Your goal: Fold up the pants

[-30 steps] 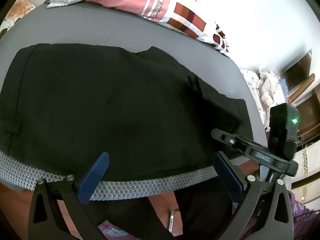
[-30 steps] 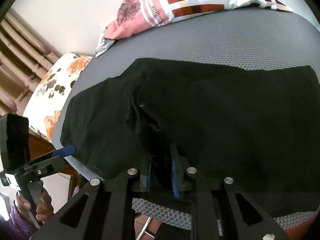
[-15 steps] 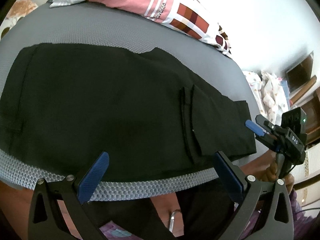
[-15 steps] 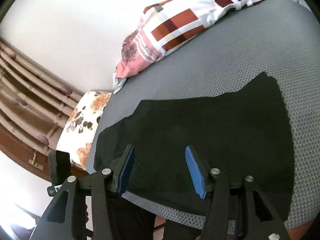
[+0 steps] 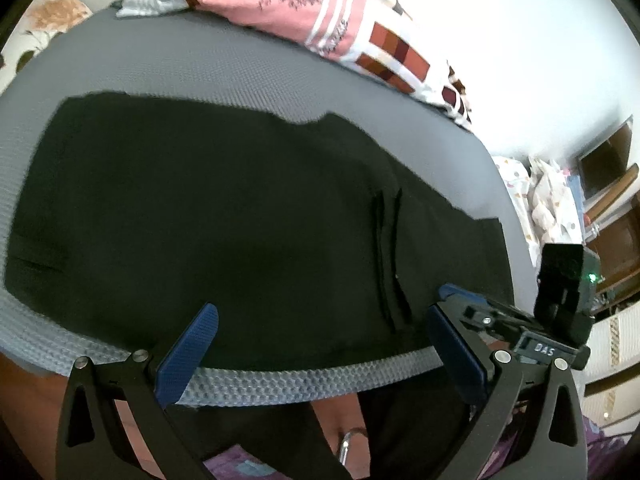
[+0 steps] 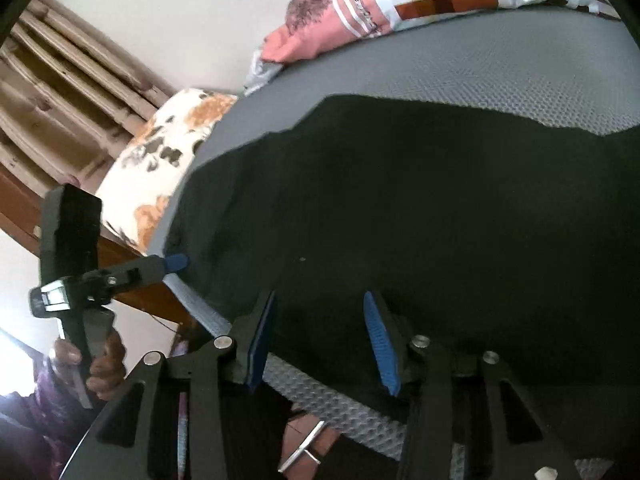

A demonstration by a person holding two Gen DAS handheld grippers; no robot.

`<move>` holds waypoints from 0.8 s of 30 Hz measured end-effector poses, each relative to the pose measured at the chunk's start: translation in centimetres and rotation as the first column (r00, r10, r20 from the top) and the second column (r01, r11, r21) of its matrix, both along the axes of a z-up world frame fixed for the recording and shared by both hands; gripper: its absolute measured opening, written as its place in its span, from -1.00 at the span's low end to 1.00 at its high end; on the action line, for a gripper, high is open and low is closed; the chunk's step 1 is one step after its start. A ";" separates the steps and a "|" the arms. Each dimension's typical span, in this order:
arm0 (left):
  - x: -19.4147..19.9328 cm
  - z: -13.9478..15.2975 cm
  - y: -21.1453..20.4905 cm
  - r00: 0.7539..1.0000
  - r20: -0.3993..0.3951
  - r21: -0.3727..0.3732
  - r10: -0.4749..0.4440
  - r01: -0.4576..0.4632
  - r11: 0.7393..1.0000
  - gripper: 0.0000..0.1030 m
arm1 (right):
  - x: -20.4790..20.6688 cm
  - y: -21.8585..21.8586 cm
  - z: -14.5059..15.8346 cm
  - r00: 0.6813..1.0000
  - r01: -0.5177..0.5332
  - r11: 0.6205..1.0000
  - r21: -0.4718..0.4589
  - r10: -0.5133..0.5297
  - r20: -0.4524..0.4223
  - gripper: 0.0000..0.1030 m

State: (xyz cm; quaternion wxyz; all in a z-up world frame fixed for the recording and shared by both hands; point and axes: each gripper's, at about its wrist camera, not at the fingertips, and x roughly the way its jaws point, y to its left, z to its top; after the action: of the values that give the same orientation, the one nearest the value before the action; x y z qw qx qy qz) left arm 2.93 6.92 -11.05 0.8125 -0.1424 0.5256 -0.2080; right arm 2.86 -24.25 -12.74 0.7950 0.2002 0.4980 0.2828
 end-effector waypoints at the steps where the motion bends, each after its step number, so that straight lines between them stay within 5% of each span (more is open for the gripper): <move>1: -0.1 0.6 0.4 1.000 0.017 0.009 0.010 -0.010 1.000 0.99 | -0.1 -0.1 0.2 1.000 0.016 1.000 -0.001 -0.016 0.016 -0.15; 7: 0.0 3.4 7.3 0.979 0.071 -0.001 0.189 -0.189 0.982 0.99 | -0.7 -0.1 -0.4 0.994 0.094 0.991 -0.091 -0.088 0.065 -0.15; 13: 1.4 1.6 17.3 0.946 -0.037 -0.109 0.322 -0.324 0.940 0.98 | -0.3 -0.1 -1.1 0.995 0.093 0.993 -0.078 -0.089 0.046 -0.13; 20: 4.3 -2.4 20.4 0.969 -0.120 -0.069 0.215 -0.224 0.972 0.65 | -0.2 -0.2 -1.1 0.995 0.096 0.994 -0.060 -0.094 0.041 -0.06; 23: 5.1 -4.0 20.8 0.977 -0.153 -0.191 0.151 -0.179 0.965 0.64 | -0.2 0.0 -1.0 0.995 0.095 0.993 -0.068 -0.092 0.045 0.01; 24: 5.3 -4.1 20.6 0.981 -0.140 -0.178 0.137 -0.161 0.971 0.63 | -0.2 0.2 -0.9 0.995 0.091 0.993 -0.072 -0.088 0.048 0.05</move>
State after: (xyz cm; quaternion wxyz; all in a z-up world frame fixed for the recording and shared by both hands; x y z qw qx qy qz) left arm 8.28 27.48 -15.12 0.7736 -0.2708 0.5419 -0.1859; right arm 2.69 -24.06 -13.65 0.8248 0.1865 0.4804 0.2327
